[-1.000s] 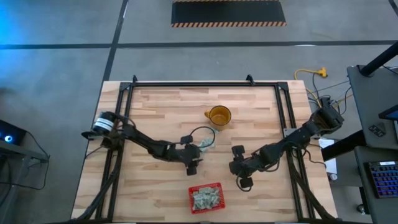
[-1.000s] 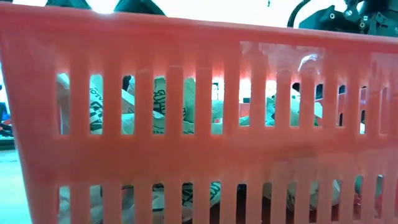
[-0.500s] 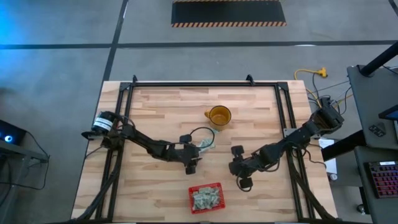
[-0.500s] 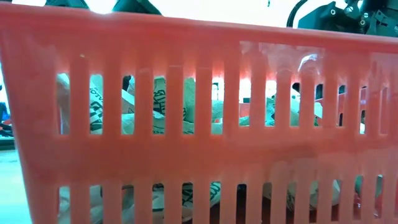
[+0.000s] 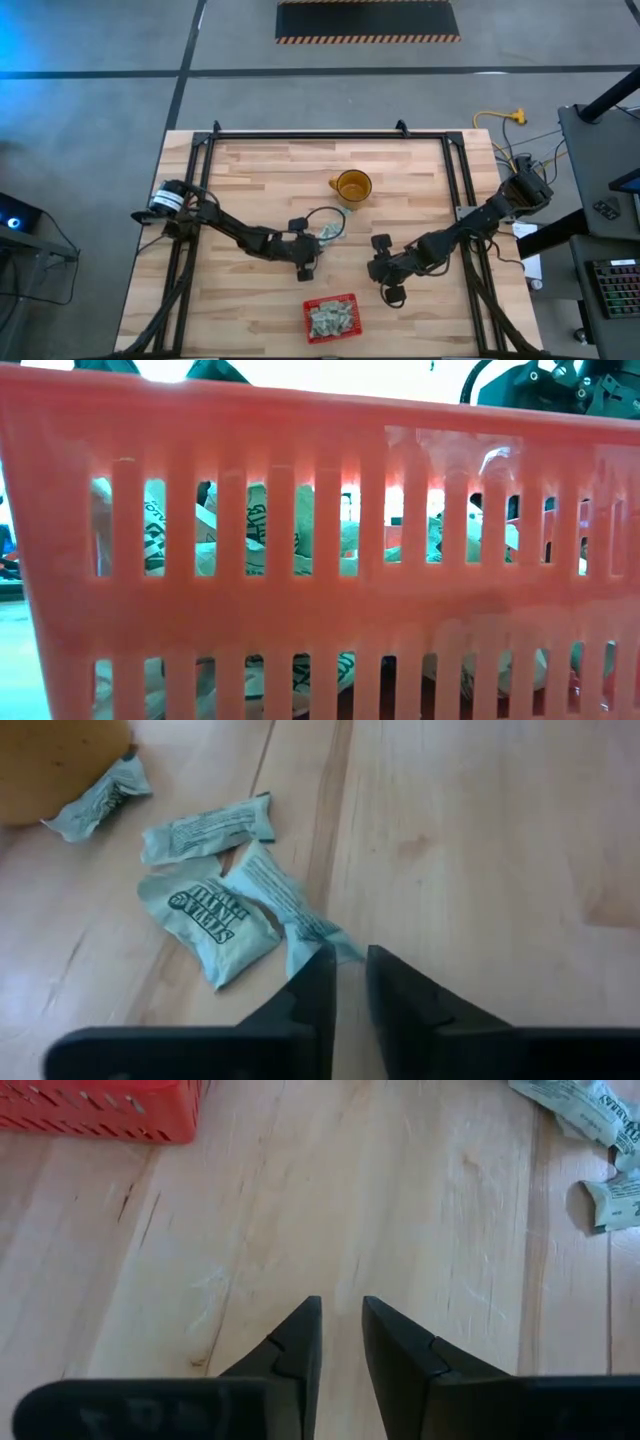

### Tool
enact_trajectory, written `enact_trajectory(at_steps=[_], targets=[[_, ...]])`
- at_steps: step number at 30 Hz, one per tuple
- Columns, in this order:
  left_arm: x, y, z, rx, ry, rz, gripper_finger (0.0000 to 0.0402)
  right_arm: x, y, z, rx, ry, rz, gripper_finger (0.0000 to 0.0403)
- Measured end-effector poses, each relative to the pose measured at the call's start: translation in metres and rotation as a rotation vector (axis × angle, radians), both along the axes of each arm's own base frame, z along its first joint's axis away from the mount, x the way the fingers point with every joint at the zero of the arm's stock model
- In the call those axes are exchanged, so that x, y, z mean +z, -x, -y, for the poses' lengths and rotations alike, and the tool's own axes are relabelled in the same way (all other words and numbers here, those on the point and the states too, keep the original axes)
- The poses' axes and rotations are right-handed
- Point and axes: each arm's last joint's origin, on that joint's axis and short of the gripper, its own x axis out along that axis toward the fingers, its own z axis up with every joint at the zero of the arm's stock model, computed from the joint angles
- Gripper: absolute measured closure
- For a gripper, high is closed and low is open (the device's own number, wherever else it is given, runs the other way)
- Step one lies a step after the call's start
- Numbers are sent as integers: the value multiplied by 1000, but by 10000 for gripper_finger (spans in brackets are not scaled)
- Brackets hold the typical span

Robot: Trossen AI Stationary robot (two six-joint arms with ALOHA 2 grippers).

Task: Pick and place Stevia / Truvia into bins
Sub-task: Put the stevia packet into the bin

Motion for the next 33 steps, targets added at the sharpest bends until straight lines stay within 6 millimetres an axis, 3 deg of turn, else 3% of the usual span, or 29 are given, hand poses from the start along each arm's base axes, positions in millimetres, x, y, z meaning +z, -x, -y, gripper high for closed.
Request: enact_trajectory(at_steps=[16,20,29,33], targets=[[5,1,0,8,15,8,364,1,-1,-1,1,-8,14,332],[9,1,0,6,16,24,335,1,-1,-1,1,-8,14,337],[7,0,-2,34,7,27,229,1,-1,-1,1,-8,15,335],[7,0,-3,39,7,27,206,1,-1,-1,1,-9,17,332]])
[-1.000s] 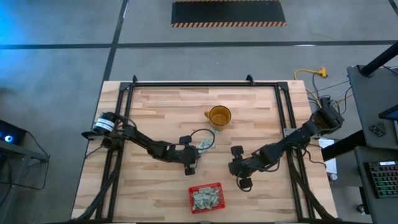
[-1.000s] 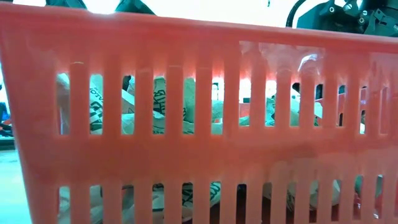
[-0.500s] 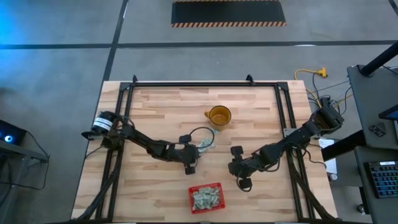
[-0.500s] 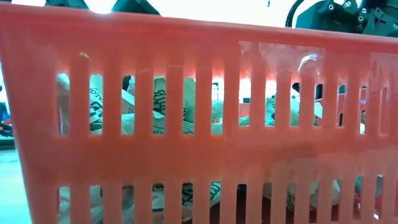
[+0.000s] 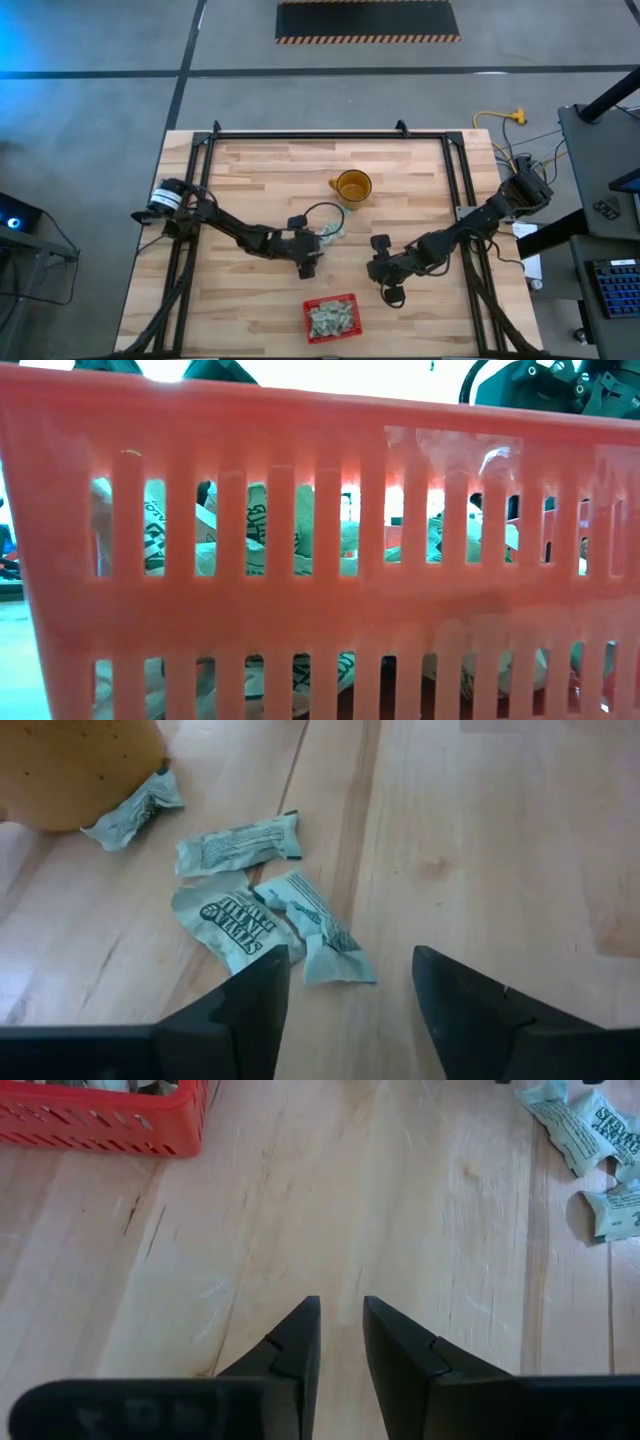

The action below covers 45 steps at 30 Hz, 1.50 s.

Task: Pick and place Stevia / Truvia into bins
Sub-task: Put the stevia packet into the bin

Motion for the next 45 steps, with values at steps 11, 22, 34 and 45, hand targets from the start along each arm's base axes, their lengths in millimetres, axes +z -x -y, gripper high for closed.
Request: enact_trajectory(at_steps=[11,22,34,45], targets=[[-11,-8,-2,5,32,15,210,0,-1,0,0,-4,7,337],[-11,-8,-2,4,37,10,361,1,-1,0,0,-5,10,344],[18,-1,9,-124,62,59,399,0,-1,0,0,-4,8,346],[49,8,40,-570,204,141,401,-1,0,1,-9,19,13,344]])
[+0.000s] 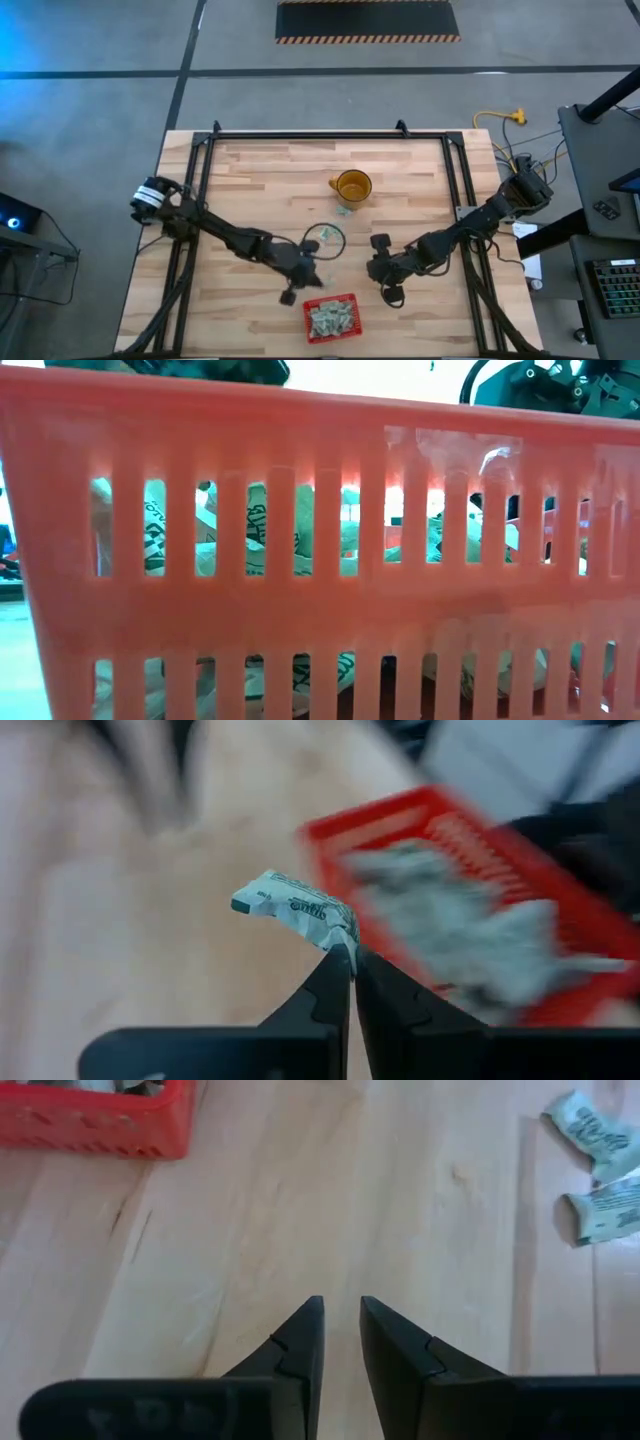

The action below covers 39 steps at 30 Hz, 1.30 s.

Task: Pick and place Stevia / Truvia into bins
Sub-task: Put the stevia packet into the bin, then put the left stevia packet into the bin

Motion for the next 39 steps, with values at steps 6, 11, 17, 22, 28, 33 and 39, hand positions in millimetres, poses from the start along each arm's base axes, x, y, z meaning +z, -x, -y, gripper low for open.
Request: enact_trajectory(at_steps=[6,11,17,22,28,33,39], targets=[[8,-1,13,-231,97,101,401,-3,-1,0,-1,7,-2,342],[7,2,16,-266,125,89,401,-7,-2,-1,0,12,-12,344],[1,1,17,-254,140,55,394,-12,-3,0,-4,21,-27,342],[-7,0,16,-209,154,15,336,-12,-3,1,-28,52,-11,343],[-6,-3,13,-160,132,34,260,-12,-4,2,-27,111,13,334],[4,-3,-1,44,18,65,243,-7,-11,5,-125,206,150,325],[-3,1,-29,518,-279,8,242,-6,-18,17,-183,183,196,321]])
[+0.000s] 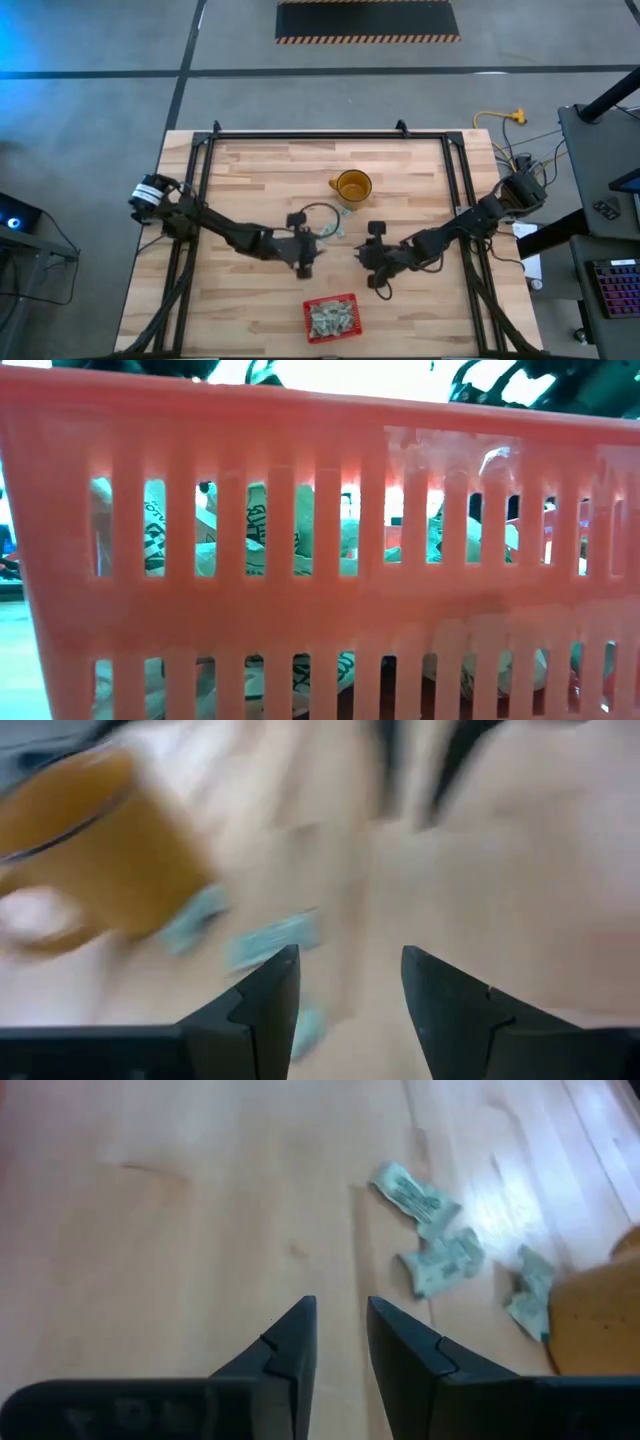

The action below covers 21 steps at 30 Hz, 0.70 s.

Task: Pick and place Stevia / Truvia into bins
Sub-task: Put the left stevia packet into the bin

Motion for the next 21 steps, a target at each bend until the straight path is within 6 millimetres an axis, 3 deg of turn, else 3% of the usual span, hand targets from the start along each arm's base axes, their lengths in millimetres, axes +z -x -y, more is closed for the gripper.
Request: enact_trajectory(at_steps=[4,12,21], targets=[[-12,-4,-22,106,24,-46,242,-2,0,4,-33,-17,0,327],[-29,-14,-62,146,233,-87,242,-3,1,3,-6,-50,-16,334],[-40,-19,-74,124,327,-108,242,-6,4,3,0,-50,-31,323]])
